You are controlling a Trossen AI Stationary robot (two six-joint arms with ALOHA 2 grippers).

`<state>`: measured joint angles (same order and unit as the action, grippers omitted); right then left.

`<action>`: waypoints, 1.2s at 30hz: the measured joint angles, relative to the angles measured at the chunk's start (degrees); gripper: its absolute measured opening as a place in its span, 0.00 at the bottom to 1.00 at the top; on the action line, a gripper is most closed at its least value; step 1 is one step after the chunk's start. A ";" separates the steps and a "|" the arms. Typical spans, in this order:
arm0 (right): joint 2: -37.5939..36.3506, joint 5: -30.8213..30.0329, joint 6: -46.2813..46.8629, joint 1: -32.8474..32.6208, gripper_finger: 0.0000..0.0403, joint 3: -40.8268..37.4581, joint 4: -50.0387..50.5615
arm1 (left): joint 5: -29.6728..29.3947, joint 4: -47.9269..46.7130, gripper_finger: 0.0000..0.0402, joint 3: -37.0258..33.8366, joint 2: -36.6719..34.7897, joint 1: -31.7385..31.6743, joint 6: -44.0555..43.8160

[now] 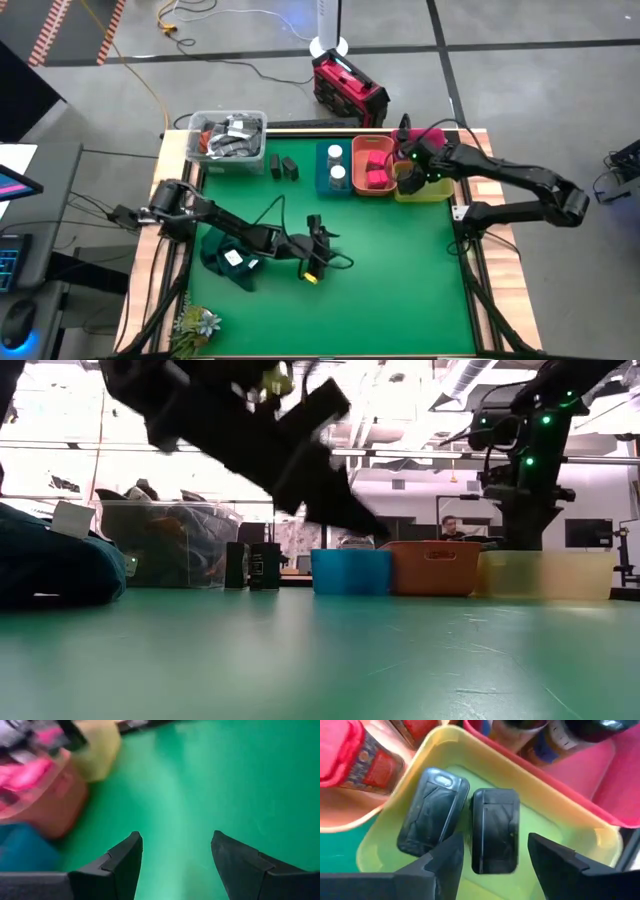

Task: Sort spices by type
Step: Put the black seasoning can into the yellow bin

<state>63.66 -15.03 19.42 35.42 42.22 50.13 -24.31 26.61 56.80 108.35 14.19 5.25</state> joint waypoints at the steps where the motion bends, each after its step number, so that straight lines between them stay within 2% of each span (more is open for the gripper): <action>1: -0.18 0.00 -0.13 0.00 0.62 1.01 1.00 | -1.03 -1.00 0.56 0.00 -1.44 -0.08 0.31; 6: -2.83 -0.45 -0.60 -0.07 0.62 6.48 5.58 | -3.89 -8.48 0.56 0.00 -7.65 -1.75 0.92; 10: -7.63 -3.25 0.00 -2.62 0.62 8.38 4.72 | -7.26 -14.61 0.56 0.04 -11.56 -4.76 1.78; 14: -14.38 -6.10 0.27 -9.66 0.62 6.76 -1.52 | -8.31 -21.68 0.56 0.02 -15.52 -8.67 3.14; 18: -20.78 -11.63 -0.34 -19.87 0.62 2.42 -13.44 | -7.94 -26.18 0.56 0.04 -19.49 -14.06 4.03; 22: -24.30 -17.33 -4.40 -29.81 0.62 -3.22 -27.04 | -1.70 -31.09 0.56 0.19 -22.29 -20.43 6.57; 27: -24.51 -20.10 -11.57 -37.82 0.62 -8.89 -38.27 | 4.90 -44.25 0.54 3.93 -21.93 -28.61 8.47; 31: -24.19 -22.11 -14.83 -39.19 0.62 -9.09 -40.43 | 10.21 -51.59 0.54 6.82 -21.90 -32.91 14.85; 36: -24.35 -22.64 -16.10 -39.03 0.62 -9.09 -41.55 | 15.57 -55.16 0.54 9.31 -21.84 -36.74 21.49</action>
<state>39.31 -37.67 3.32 -3.62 33.12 8.59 -8.75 -28.54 66.11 86.52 -22.55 26.74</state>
